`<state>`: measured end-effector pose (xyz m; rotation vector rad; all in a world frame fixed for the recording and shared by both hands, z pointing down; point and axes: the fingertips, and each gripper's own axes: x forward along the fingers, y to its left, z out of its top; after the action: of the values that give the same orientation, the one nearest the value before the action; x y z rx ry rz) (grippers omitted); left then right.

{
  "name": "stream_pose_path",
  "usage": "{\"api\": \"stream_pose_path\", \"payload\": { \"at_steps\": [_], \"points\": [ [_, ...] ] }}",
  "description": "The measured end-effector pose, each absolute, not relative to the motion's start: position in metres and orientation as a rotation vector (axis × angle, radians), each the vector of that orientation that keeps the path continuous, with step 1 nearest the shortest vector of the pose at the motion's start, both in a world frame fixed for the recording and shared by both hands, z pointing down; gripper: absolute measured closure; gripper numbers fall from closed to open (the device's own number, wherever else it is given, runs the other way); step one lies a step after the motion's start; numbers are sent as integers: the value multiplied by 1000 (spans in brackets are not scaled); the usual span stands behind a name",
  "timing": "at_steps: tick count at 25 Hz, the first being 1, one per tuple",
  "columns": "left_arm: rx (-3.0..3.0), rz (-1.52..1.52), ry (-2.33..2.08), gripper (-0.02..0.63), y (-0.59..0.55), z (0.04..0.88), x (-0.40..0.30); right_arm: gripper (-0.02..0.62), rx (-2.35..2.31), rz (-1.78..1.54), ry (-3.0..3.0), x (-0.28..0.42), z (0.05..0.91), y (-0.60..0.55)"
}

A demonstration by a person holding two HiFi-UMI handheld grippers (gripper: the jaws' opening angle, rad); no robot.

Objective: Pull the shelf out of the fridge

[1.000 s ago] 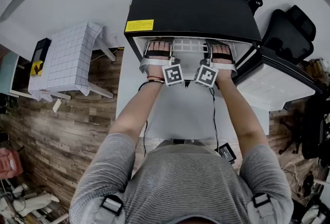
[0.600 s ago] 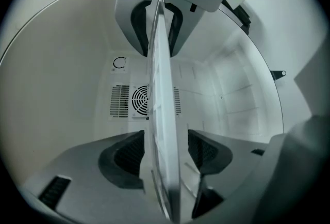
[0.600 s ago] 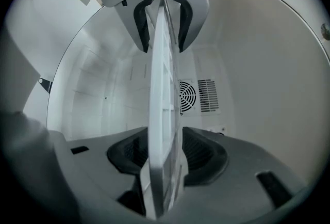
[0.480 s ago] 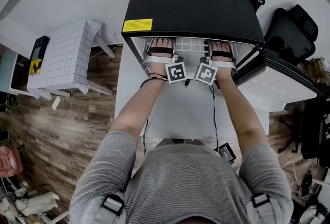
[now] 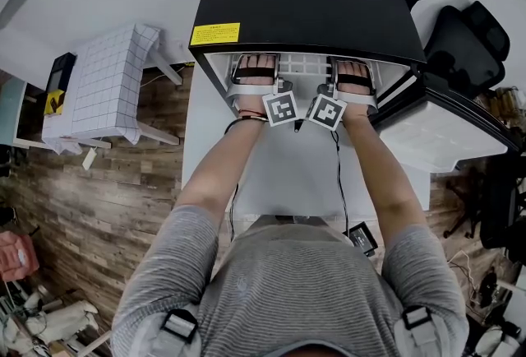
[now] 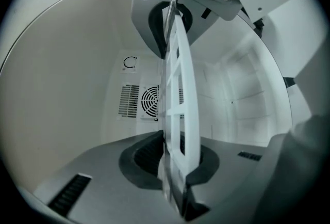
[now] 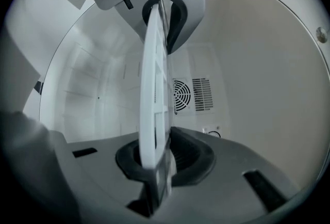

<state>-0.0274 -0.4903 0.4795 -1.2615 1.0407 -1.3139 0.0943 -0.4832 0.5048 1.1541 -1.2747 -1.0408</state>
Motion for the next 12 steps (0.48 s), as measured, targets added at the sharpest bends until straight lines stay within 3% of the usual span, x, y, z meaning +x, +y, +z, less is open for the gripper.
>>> {"api": "stream_pose_path", "payload": {
  "at_steps": [12],
  "points": [
    [-1241, -1334, 1060, 560, -490, 473, -31, 554, 1171, -1018, -1295, 90, 500, -481]
  ]
}}
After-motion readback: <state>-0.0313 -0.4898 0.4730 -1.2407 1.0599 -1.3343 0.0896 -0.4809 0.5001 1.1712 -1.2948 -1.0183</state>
